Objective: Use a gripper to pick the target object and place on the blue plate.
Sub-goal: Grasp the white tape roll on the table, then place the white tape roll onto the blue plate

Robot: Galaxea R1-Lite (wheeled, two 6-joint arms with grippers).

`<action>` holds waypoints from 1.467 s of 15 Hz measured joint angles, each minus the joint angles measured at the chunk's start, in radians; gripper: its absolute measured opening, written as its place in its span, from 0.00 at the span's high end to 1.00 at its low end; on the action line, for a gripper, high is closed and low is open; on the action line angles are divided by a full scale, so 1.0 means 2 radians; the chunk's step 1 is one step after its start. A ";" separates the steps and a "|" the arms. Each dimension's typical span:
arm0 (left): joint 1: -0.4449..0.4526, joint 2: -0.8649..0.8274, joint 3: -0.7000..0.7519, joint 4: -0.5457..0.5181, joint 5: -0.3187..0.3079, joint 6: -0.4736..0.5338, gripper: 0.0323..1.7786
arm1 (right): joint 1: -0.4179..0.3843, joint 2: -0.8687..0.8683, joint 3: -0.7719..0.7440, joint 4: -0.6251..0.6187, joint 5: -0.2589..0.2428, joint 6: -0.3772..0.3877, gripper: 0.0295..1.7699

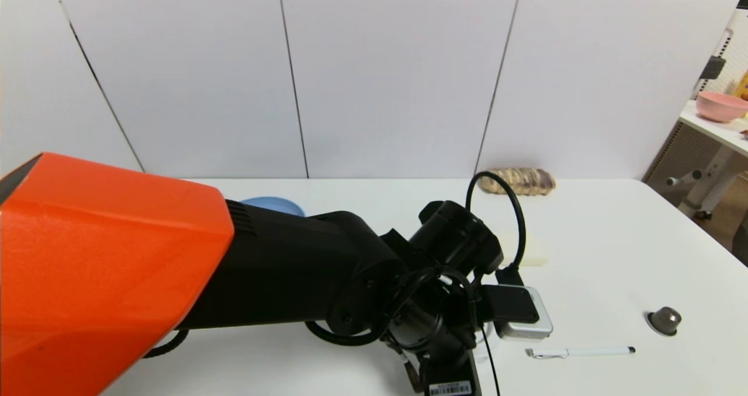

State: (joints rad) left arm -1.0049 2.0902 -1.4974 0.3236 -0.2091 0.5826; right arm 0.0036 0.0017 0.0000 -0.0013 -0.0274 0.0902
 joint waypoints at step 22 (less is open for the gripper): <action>0.001 -0.015 -0.038 0.003 0.001 0.001 0.72 | 0.000 0.000 0.000 0.000 0.000 0.000 0.04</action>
State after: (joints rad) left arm -1.0019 2.0609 -1.5726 0.3304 -0.2077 0.5838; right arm 0.0038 0.0017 0.0000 -0.0009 -0.0272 0.0904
